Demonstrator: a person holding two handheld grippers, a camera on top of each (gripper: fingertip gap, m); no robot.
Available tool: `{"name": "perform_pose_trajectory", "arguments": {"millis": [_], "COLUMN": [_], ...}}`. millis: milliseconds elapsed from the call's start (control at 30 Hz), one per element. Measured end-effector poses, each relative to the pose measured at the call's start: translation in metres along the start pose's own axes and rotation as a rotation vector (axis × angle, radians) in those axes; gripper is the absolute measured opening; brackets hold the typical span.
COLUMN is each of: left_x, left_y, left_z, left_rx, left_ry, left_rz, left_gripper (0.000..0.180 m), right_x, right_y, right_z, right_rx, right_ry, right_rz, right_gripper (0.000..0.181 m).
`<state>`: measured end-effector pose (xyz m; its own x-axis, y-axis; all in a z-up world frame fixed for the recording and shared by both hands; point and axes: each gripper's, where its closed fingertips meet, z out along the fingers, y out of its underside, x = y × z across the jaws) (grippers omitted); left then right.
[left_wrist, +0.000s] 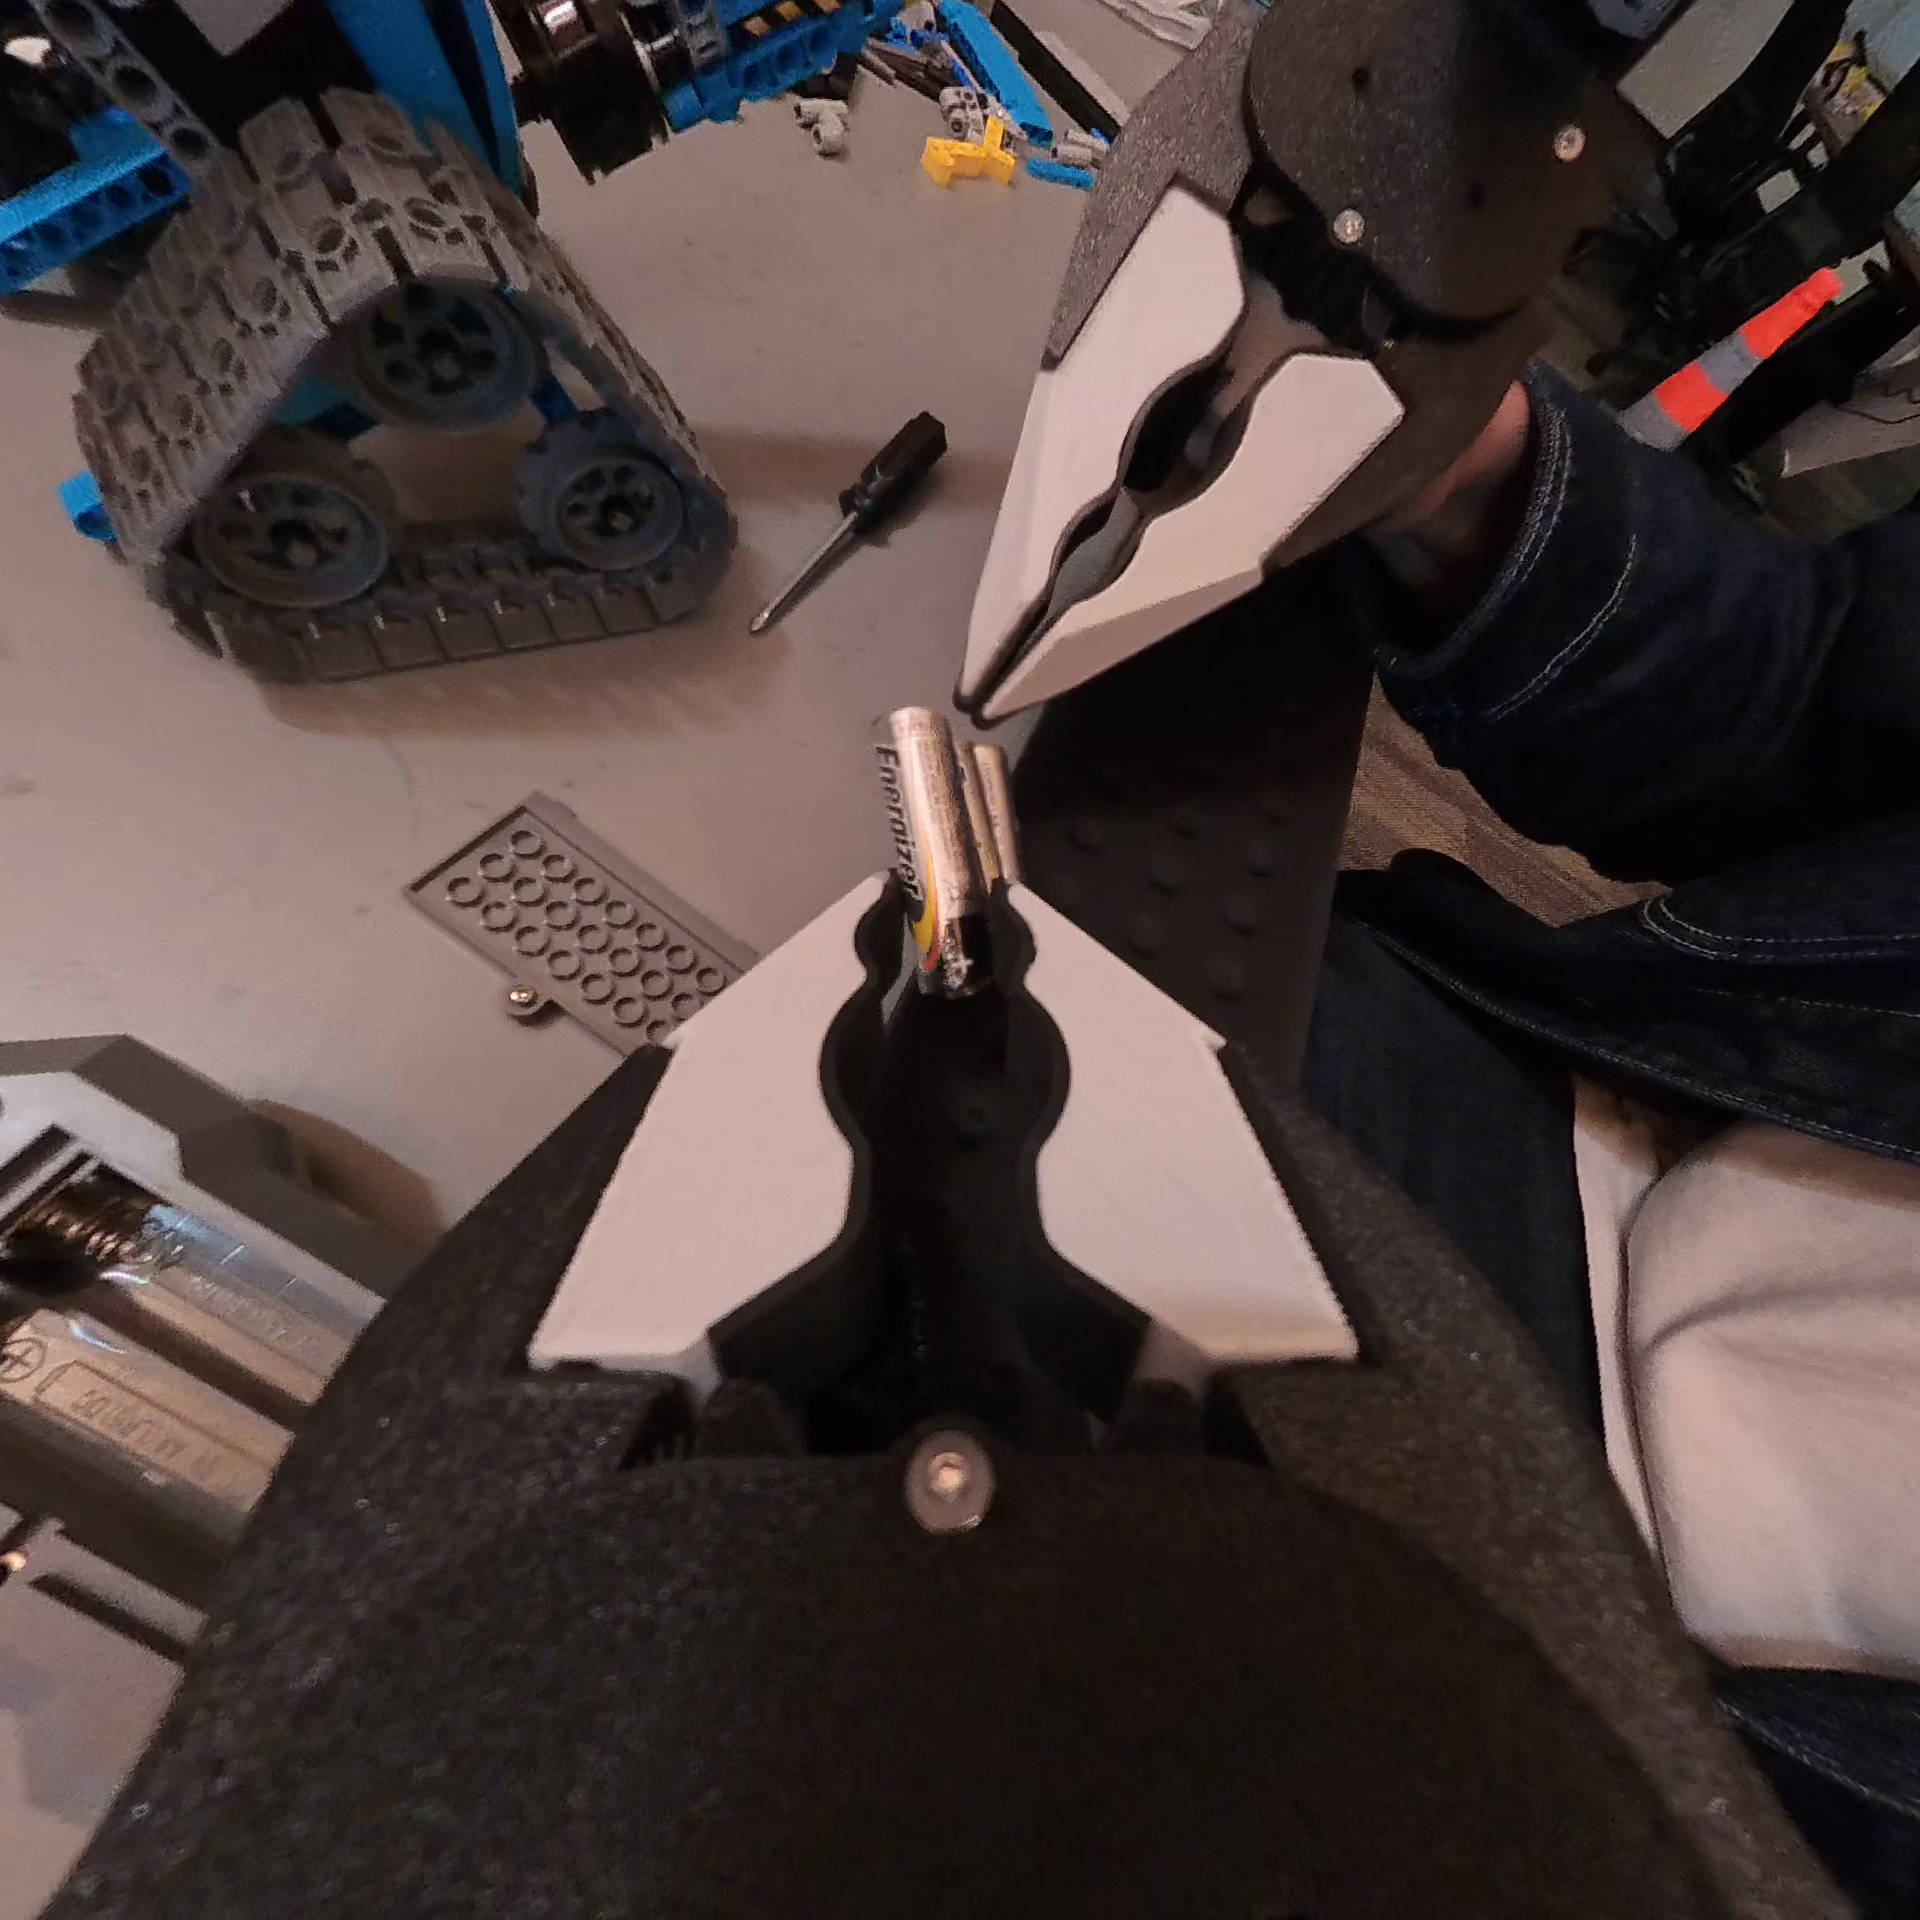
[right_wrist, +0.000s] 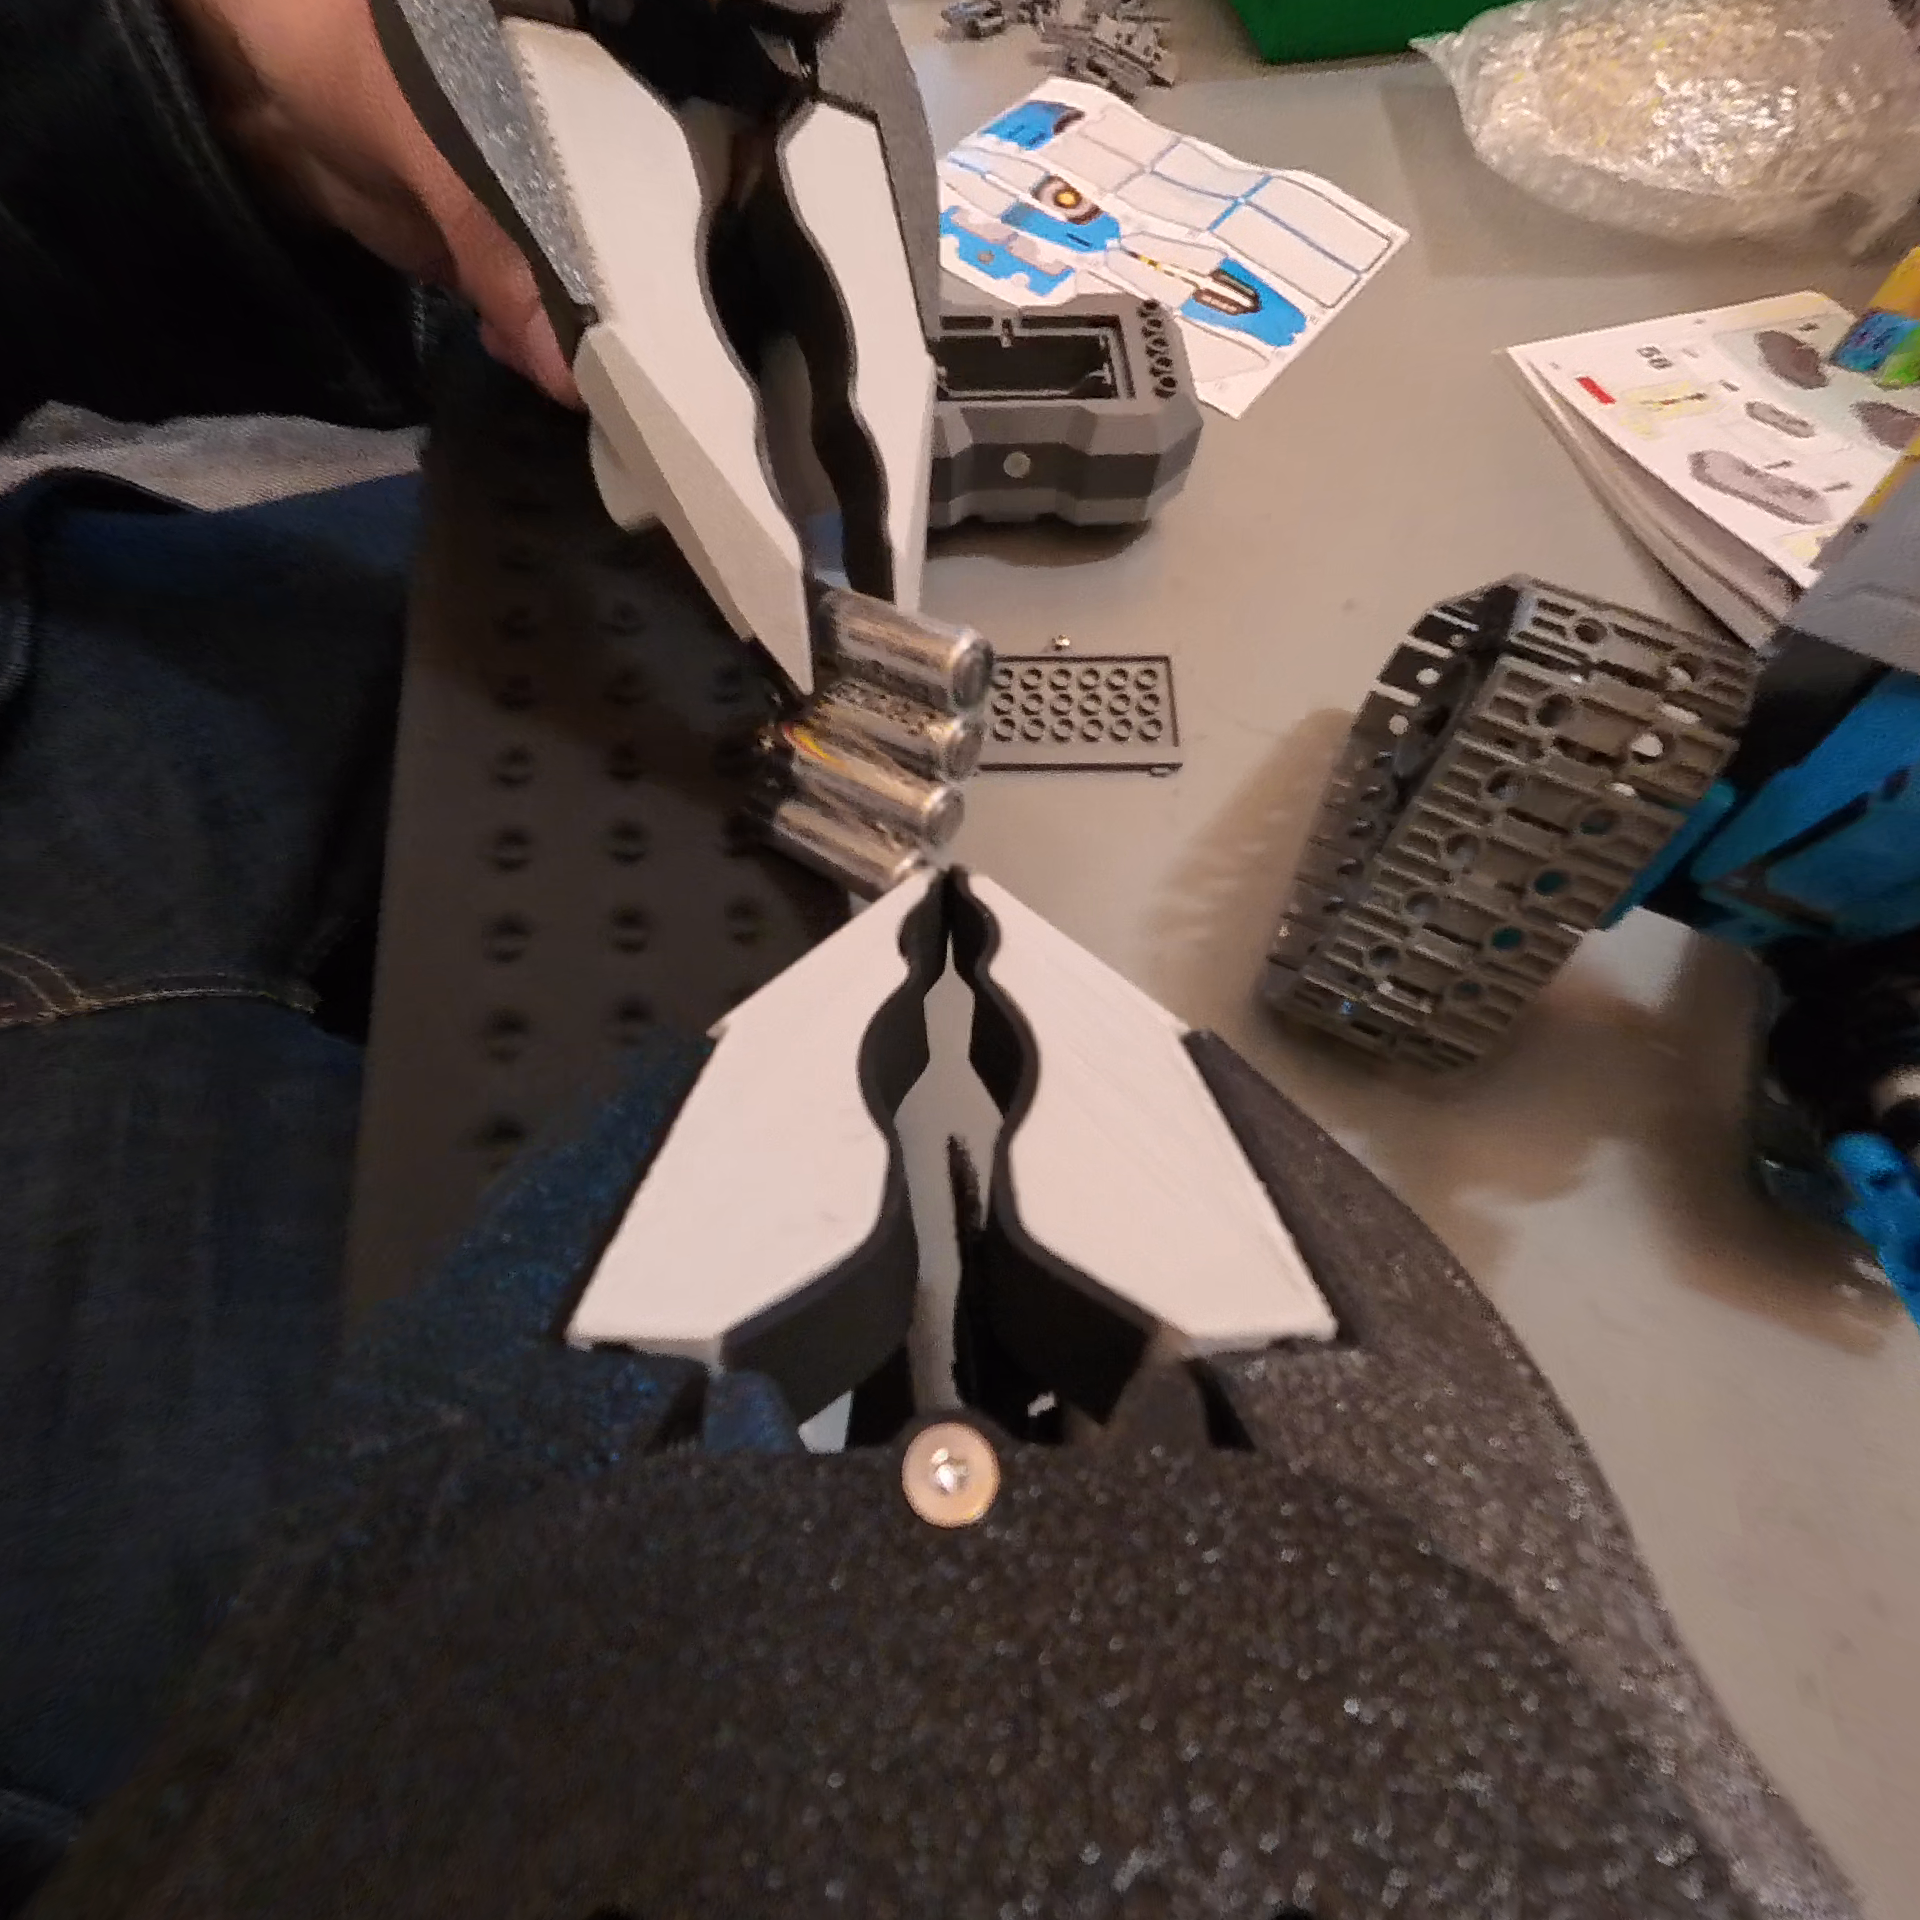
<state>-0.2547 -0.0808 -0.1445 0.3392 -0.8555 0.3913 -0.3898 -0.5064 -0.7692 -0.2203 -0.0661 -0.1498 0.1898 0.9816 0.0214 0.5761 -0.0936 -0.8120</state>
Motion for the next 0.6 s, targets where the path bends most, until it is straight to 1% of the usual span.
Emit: {"name": "perform_pose_trajectory", "arguments": {"millis": [100, 133, 233, 267, 333, 367, 433, 600], "left_x": [0.0, 0.0, 0.008, 0.012, 0.02, 0.023, 0.026, 0.023], "left_y": [-0.001, -0.001, -0.004, -0.004, -0.003, -0.004, -0.005, -0.005], "left_z": [-0.001, -0.001, 0.0, 0.001, 0.003, 0.004, 0.006, 0.007], "left_rx": [0.01, 0.008, 0.018, 0.018, 0.005, 0.008, 0.01, 0.017], "left_ry": [0.003, 0.008, 0.059, 0.077, 0.088, 0.082, 0.057, 0.015], "left_rz": [-0.009, -0.011, 0.006, 0.033, 0.104, 0.148, 0.214, 0.232], "left_gripper": [0.012, 0.012, 0.011, 0.011, 0.011, 0.011, 0.011, 0.014], "right_x": [0.006, 0.003, -0.016, -0.022, -0.022, -0.024, -0.027, -0.026], "right_y": [0.008, 0.004, -0.032, -0.041, -0.039, -0.037, -0.036, -0.02], "right_z": [-0.006, -0.009, -0.02, -0.021, -0.009, -0.005, -0.002, -0.011], "right_rx": [-0.009, 0.019, 0.225, 0.269, 0.204, 0.183, 0.17, 0.134], "right_ry": [0.024, -0.003, -0.14, -0.182, -0.211, -0.23, -0.249, -0.268], "right_rz": [0.031, 0.047, 0.087, 0.09, 0.129, 0.125, 0.113, 0.153], "right_gripper": [0.0, 0.0, 0.0, 0.018, 0.046, 0.028, 0.016, 0.011]}}
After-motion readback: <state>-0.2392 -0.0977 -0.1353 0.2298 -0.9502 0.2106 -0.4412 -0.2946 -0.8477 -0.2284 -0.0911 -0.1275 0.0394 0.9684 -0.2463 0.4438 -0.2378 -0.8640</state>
